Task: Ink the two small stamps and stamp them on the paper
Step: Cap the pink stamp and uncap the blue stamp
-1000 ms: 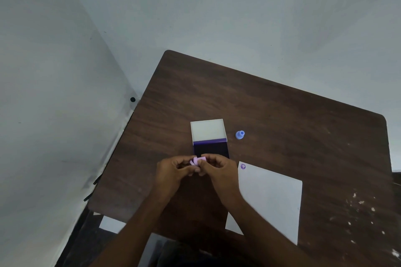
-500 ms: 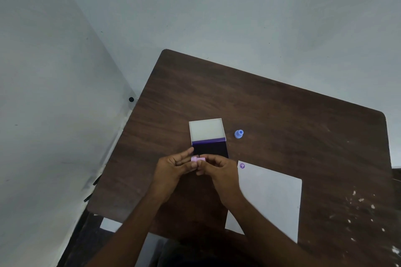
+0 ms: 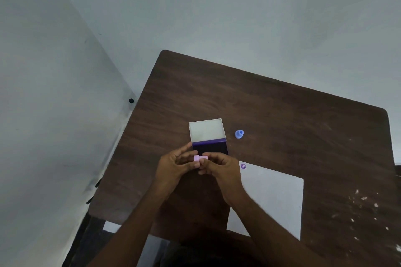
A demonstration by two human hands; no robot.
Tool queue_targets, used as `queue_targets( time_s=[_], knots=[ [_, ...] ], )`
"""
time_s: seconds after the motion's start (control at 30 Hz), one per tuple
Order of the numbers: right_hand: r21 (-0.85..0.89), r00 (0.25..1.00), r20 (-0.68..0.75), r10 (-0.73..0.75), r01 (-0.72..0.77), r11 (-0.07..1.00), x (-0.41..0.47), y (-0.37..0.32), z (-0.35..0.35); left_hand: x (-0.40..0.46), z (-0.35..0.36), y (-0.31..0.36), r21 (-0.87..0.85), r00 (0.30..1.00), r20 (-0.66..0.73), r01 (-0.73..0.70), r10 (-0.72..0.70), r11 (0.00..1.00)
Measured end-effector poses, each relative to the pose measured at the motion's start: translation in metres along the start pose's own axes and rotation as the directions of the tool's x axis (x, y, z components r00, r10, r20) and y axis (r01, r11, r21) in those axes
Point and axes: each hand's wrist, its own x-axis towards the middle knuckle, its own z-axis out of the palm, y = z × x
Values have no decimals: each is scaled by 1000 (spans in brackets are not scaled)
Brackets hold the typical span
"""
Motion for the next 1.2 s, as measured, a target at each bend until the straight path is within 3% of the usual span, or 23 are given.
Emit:
queue_targets(
  time_s=[0.1,0.27,0.43,0.63,0.73,0.9,1.2],
  knots=[
    [14,998,-30,-53,54,998,2,1,-6,1,5,1,13,1000,17,16,-16,1000],
    [-46,967,-233,-100,91,995,11,3,-30,4,29,8,120,997,-71,15,-7,993],
    [-83,924,-367,-111,87,993,24,0,-69,21,62,20,217,1000,3,16,-17,976],
    [-278,843,-509,-177,34,960,47,-3,-100,45,102,33,395,1000,-8,-6,10,919],
    [-444,838,-471,-276,45,895,57,-2,-104,53,112,35,503,999,-42,5,19,864],
    [-594,879,-377,-294,15,805,68,2,-104,57,120,29,521,997,-65,-3,43,853],
    [-682,911,-323,-256,-37,730,77,6,-100,57,121,23,501,997,-71,30,7,865]
  ],
)
